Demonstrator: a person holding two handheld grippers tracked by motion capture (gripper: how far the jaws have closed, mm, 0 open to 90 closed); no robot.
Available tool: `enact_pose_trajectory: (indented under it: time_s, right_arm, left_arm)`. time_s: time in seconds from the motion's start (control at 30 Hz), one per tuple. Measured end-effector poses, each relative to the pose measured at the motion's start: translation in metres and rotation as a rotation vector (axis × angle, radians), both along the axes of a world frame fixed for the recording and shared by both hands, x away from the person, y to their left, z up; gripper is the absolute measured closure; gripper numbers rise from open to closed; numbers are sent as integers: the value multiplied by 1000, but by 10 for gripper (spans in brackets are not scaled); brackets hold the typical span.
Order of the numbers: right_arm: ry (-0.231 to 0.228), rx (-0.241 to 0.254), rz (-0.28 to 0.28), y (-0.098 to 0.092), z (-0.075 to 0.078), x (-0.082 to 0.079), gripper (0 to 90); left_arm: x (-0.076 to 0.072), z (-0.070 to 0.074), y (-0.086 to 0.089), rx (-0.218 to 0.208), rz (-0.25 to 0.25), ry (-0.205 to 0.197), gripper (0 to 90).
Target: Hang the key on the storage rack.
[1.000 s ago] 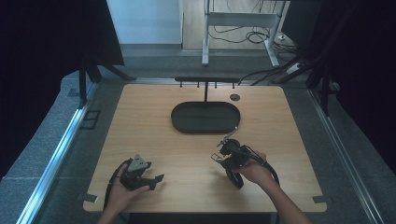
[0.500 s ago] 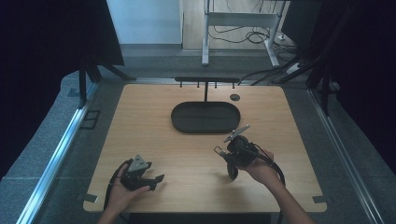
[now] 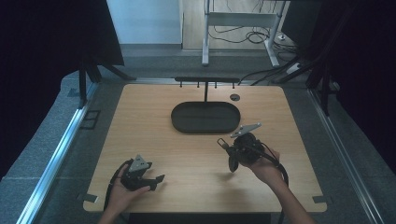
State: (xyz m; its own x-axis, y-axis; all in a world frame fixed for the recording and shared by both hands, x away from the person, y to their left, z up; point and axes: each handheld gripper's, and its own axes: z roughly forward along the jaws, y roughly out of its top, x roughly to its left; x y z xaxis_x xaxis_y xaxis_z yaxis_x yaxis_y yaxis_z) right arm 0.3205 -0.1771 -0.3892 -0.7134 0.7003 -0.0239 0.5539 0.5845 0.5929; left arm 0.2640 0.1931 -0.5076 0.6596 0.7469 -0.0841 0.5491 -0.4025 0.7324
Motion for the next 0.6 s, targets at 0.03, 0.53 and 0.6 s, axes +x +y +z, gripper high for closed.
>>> enact_pose_trajectory:
  time_s: [0.03,0.53,0.6]
  right_arm:
    - [-9,9,-5,-1,1,0,812]
    - [-59,44,-55,-10,9,4,811]
    - [-65,46,-61,-10,10,5,811]
  left_arm:
    - [0,0,0,0,0,0,262]
    - [0,-1,-1,4,-3,3,262]
    - [0,-1,-1,4,-3,3,262]
